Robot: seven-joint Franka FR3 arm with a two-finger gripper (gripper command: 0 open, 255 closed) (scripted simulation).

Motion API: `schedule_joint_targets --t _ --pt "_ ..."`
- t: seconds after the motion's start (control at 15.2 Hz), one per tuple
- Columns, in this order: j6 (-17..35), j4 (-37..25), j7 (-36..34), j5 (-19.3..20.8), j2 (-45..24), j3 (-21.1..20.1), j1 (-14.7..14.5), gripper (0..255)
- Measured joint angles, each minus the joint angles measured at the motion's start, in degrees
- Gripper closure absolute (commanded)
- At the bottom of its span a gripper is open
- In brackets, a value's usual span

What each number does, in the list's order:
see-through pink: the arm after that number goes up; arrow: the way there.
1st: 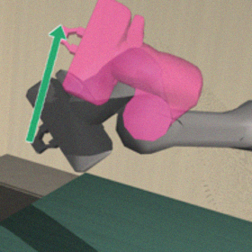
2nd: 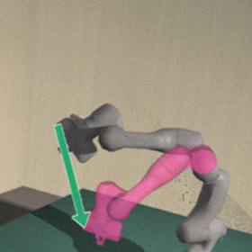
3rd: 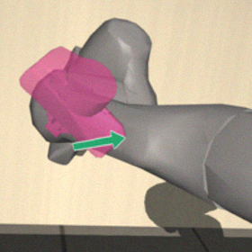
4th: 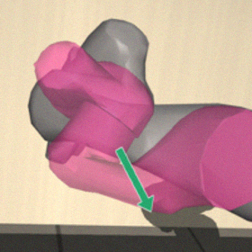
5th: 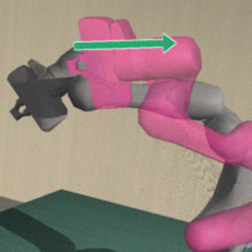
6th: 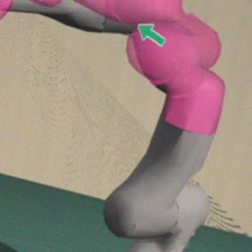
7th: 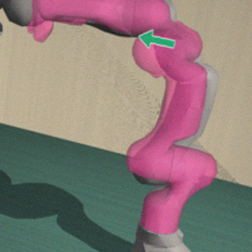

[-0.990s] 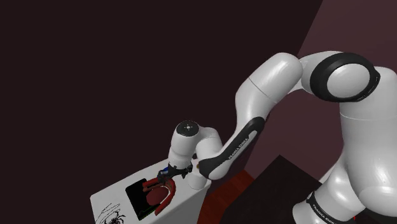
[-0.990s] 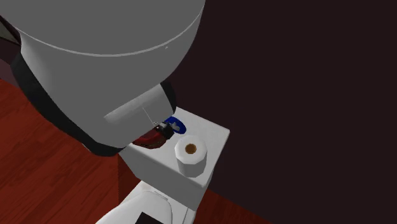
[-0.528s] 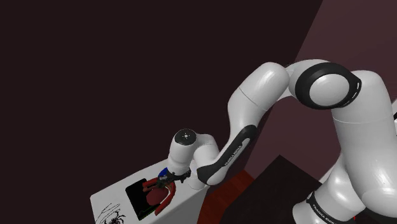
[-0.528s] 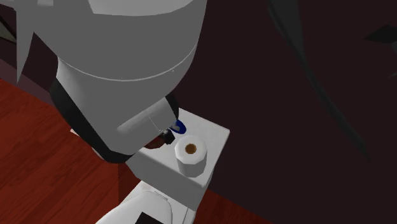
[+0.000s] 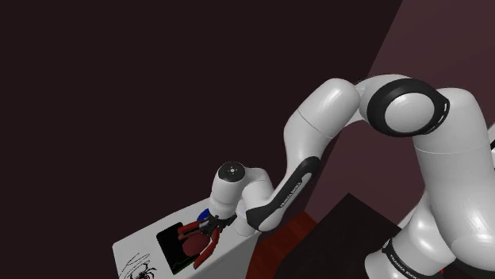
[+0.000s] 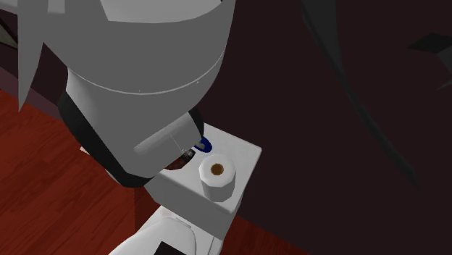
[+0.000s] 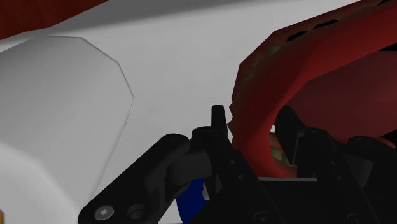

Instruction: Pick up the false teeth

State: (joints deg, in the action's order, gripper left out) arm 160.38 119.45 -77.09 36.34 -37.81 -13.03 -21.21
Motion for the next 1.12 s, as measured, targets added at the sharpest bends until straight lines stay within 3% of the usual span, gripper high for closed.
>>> schedule_joint_targets --t 0.4,1.12 --pt "-0.93 0.49 0.70 -0.76 1.34 -0.90 0.70 255" --pt "-6.12 2.95 5.05 -5.67 8.79 -5.91 4.65 255"
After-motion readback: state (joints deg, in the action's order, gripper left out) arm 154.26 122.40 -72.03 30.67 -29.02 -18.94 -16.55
